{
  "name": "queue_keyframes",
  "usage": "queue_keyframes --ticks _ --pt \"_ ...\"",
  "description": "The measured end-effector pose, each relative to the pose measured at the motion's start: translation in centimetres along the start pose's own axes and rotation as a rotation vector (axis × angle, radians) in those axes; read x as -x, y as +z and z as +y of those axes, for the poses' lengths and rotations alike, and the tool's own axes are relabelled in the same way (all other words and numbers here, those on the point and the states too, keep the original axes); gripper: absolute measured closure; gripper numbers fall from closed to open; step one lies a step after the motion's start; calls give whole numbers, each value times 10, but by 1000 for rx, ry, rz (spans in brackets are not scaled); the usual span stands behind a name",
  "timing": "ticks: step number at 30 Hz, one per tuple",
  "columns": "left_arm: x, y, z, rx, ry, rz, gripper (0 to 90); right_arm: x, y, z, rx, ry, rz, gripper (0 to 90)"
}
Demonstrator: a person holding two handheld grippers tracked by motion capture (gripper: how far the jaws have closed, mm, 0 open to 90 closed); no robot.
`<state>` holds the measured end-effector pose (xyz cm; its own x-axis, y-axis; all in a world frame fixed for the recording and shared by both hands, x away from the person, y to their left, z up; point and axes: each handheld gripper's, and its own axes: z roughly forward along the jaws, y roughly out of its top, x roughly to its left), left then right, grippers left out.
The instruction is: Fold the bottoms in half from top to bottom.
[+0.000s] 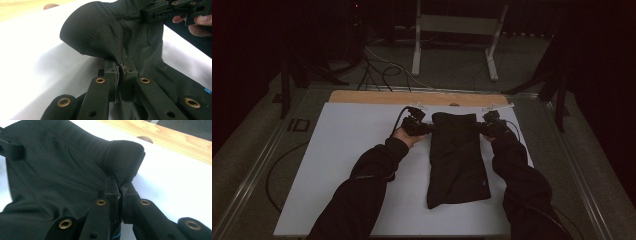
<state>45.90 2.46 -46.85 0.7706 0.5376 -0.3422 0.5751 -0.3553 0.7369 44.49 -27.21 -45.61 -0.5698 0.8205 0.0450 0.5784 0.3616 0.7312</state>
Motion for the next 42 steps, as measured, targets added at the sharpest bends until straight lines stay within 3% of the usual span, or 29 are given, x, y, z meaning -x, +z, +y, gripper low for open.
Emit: queue_keyframes --ticks 22,35,42 --pt "32 -21 -15 -11 61 -67 862 -24 -35 -21 41 -40 26 866" --pt "46 -24 -25 -23 76 -96 862 -30 -43 -35 52 -44 38 866" --pt "56 -24 -34 -29 90 -95 862 -38 -48 -43 40 -76 26 865"
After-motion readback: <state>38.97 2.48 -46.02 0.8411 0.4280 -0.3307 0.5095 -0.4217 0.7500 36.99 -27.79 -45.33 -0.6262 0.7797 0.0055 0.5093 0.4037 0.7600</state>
